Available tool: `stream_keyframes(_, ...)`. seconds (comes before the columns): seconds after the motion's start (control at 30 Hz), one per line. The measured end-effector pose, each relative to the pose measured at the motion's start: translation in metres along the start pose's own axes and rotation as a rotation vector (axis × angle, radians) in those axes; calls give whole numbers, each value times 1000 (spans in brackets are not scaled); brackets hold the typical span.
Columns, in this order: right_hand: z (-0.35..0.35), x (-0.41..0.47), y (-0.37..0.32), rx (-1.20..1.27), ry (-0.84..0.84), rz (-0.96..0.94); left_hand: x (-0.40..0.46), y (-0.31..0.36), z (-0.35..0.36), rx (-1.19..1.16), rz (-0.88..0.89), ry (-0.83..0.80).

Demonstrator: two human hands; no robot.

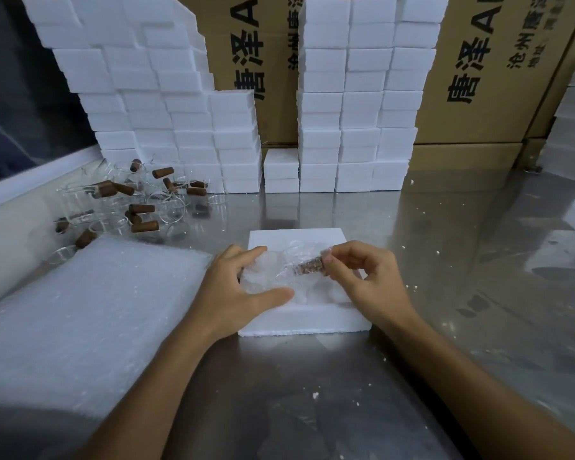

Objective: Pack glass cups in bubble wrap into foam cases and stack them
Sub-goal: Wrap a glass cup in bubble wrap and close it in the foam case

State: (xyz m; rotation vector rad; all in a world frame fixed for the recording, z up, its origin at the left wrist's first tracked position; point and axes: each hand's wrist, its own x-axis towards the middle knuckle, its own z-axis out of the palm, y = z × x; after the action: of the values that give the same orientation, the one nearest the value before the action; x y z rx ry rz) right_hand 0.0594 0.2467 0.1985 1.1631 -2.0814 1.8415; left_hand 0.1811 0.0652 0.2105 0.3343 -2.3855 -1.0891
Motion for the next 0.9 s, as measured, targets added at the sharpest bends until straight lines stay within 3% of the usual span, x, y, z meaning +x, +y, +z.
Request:
stream_keyframes(0.33,0,0,0,-1,-61,86,1,0,4,85,19,-24)
stream_keyframes(0.57,-5,1,-1,-236,-124,26,4,-5,-6,-34,-16,-188)
stream_keyframes(0.9,-9,2,3,-346,-55,-48,2,-6,4,-50,-14,-100)
